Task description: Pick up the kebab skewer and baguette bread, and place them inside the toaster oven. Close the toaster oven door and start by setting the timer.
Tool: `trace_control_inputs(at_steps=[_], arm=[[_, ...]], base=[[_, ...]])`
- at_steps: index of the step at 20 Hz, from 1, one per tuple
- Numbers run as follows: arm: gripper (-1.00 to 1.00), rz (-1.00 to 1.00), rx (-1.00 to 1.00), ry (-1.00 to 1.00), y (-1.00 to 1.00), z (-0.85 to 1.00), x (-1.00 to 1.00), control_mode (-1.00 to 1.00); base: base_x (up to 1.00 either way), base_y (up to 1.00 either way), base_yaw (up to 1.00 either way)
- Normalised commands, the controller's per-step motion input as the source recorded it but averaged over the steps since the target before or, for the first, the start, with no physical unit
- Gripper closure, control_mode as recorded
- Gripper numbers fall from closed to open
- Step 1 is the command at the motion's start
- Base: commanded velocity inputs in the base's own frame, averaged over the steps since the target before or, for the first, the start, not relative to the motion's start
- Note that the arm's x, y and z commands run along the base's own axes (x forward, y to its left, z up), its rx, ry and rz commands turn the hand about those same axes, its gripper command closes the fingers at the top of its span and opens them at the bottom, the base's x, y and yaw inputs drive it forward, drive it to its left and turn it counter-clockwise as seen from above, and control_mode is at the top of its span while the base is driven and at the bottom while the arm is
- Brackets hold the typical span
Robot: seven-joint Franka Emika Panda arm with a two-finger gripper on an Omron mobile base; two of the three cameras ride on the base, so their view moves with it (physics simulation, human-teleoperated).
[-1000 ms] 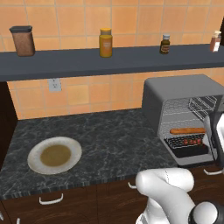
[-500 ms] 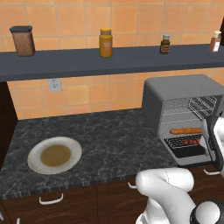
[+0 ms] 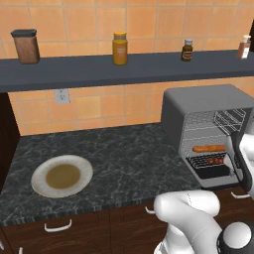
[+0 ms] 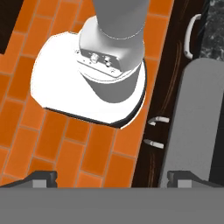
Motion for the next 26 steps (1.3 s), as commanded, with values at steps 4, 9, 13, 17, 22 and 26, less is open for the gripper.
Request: trace_control_inputs(at_steps=[4,9,13,17,22,26], arm=[[-1.0,0.0,0.0,-0.02,0.0,-0.02,0.16,-1.0],[-1.0,0.0,0.0,-0.02,0.0,0.0,0.23,-1.0],[-1.0,0.0,0.0,-0.02,0.0,-0.1,0.09,-1.0],[-1.0,0.0,0.0,-0.02,0.0,-0.07,0.22,-1.0],[-1.0,0.0,0.0,-0.03,-0.03,0.0,0.2,-1.0],[-1.0,0.0,0.0,-0.03,-0.08,0.0,0.18,-1.0]], base=[[0.0,0.0,0.0],[0.0,0.0,0.0],[0.0,0.0,0.0],[0.0,0.0,0.0],[0.0,0.0,0.0],[0.0,0.0,0.0]])
